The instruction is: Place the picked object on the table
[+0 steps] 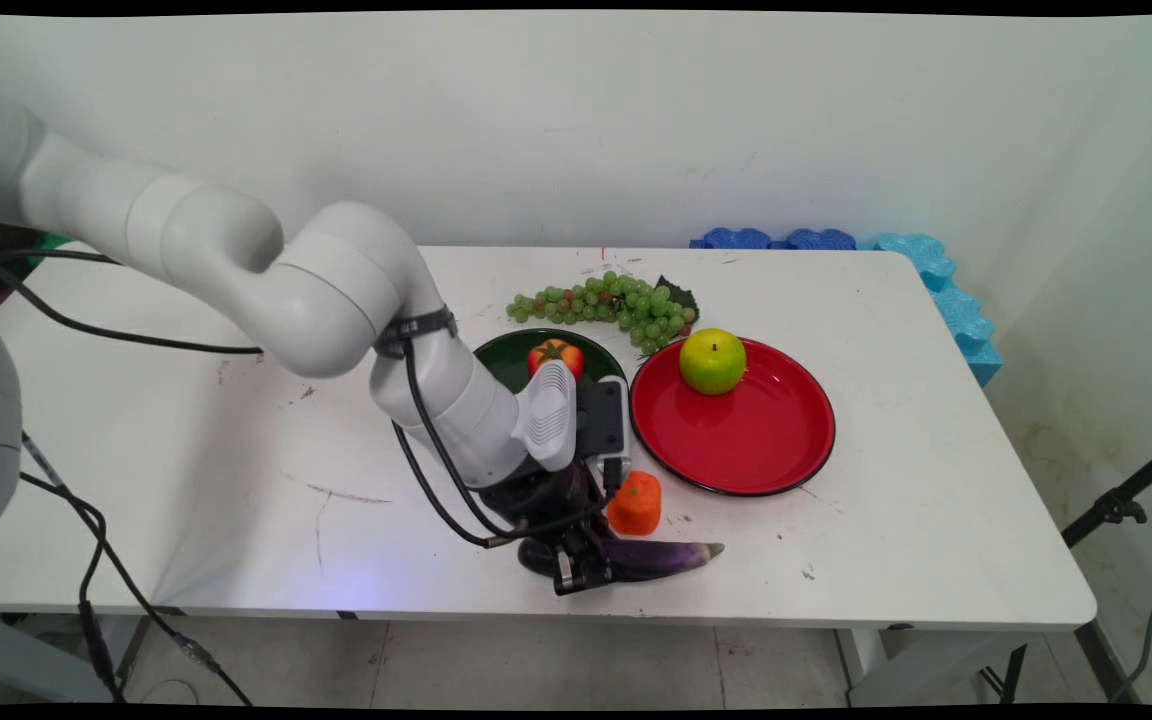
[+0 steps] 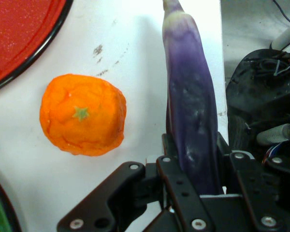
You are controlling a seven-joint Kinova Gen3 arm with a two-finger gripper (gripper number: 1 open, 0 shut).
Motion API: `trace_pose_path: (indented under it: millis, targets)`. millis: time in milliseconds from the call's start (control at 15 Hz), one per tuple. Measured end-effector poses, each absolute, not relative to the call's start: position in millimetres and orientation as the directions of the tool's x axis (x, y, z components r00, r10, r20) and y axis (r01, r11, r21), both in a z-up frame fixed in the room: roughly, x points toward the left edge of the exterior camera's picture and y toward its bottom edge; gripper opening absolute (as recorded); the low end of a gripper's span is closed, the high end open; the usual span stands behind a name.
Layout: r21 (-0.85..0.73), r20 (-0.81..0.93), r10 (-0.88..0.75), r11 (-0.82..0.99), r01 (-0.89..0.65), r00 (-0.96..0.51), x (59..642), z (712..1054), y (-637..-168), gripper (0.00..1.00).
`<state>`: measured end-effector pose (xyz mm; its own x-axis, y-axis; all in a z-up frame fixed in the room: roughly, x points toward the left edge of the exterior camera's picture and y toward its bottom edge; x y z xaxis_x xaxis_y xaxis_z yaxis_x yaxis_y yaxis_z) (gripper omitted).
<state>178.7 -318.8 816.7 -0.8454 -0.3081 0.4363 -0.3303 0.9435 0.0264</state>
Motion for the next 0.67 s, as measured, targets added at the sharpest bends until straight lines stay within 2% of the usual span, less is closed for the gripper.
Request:
trace_pose_path:
  millis: [267, 333, 667]
  targets:
    - [0.019, 0.440, -0.297, 0.947, -0.322, -0.848, 178.1, 809.3, -317.9, 0.00]
    - [0.018, 0.441, -0.295, 0.947, -0.320, -0.848, 178.1, 808.4, -317.8, 1.00]
    - [0.025, 0.452, -0.278, 0.954, -0.300, -0.848, 177.3, 808.2, -313.7, 1.00]
